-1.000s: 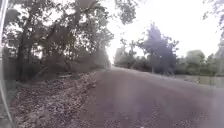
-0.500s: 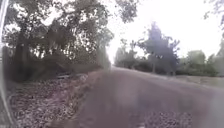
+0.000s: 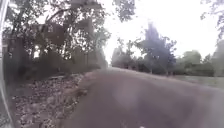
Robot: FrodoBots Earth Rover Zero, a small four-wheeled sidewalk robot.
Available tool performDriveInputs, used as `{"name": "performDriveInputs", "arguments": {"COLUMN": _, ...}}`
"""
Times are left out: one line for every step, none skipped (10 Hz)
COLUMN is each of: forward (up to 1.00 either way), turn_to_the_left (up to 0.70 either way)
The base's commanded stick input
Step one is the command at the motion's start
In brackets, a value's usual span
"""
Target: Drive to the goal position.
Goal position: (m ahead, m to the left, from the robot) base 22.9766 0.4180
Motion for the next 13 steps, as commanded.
{"name": "performDriveInputs", "arguments": {"forward": 0.7, "turn_to_the_left": 0.01}}
{"name": "performDriveInputs", "arguments": {"forward": 0.7, "turn_to_the_left": 0.01}}
{"name": "performDriveInputs", "arguments": {"forward": 0.7, "turn_to_the_left": 0.01}}
{"name": "performDriveInputs", "arguments": {"forward": 0.7, "turn_to_the_left": 0.01}}
{"name": "performDriveInputs", "arguments": {"forward": 0.7, "turn_to_the_left": 0.01}}
{"name": "performDriveInputs", "arguments": {"forward": 0.7, "turn_to_the_left": 0.01}}
{"name": "performDriveInputs", "arguments": {"forward": 0.7, "turn_to_the_left": 0.01}}
{"name": "performDriveInputs", "arguments": {"forward": 0.7, "turn_to_the_left": 0.01}}
{"name": "performDriveInputs", "arguments": {"forward": 0.7, "turn_to_the_left": 0.01}}
{"name": "performDriveInputs", "arguments": {"forward": 0.7, "turn_to_the_left": 0.01}}
{"name": "performDriveInputs", "arguments": {"forward": 0.7, "turn_to_the_left": 0.05}}
{"name": "performDriveInputs", "arguments": {"forward": 0.7, "turn_to_the_left": 0.09}}
{"name": "performDriveInputs", "arguments": {"forward": 0.7, "turn_to_the_left": 0.13}}
